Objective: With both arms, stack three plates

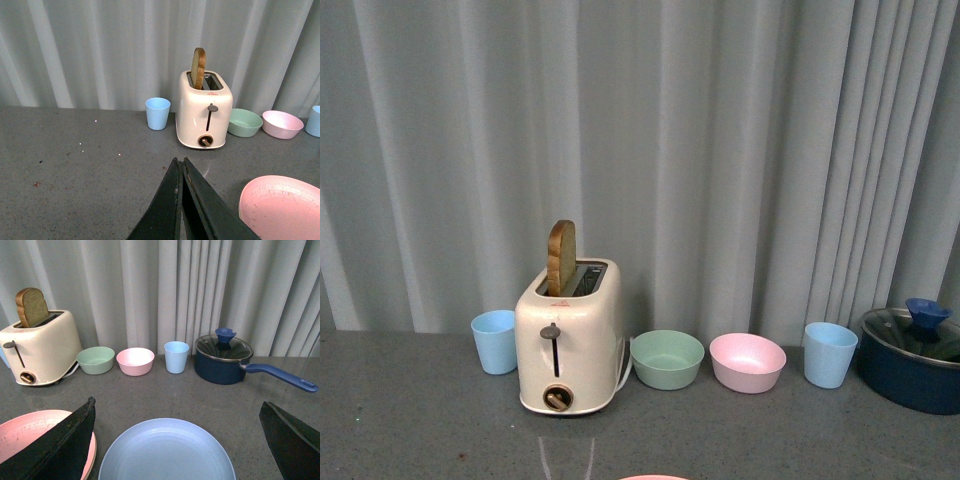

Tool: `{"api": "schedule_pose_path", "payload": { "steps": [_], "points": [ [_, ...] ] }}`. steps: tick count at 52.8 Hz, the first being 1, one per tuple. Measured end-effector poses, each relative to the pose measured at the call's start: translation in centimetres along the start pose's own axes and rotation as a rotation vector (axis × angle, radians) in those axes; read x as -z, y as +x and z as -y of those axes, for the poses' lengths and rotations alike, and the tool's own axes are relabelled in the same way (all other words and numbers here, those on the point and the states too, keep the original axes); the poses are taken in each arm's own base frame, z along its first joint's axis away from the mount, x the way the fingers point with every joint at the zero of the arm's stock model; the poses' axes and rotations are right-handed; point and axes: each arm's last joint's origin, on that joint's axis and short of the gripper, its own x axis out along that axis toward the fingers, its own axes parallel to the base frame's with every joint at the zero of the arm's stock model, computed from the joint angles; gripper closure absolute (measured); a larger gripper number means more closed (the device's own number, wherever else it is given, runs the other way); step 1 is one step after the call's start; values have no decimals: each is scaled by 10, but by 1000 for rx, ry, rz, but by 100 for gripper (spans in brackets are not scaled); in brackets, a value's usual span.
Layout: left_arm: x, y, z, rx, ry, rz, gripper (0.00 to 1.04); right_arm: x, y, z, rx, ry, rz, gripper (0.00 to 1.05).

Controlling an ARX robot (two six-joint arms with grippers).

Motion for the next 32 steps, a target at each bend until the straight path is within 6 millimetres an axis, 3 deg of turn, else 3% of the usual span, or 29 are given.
{"api": "schedule_pose_path", "payload": {
  "steps": [29,32],
  "points": [
    [3,-16,0,0,0,-7,101,0,0,0,0,0,0,7],
    [3,-16,0,0,0,-7,92,0,0,0,0,0,0,7]
  ]
}}
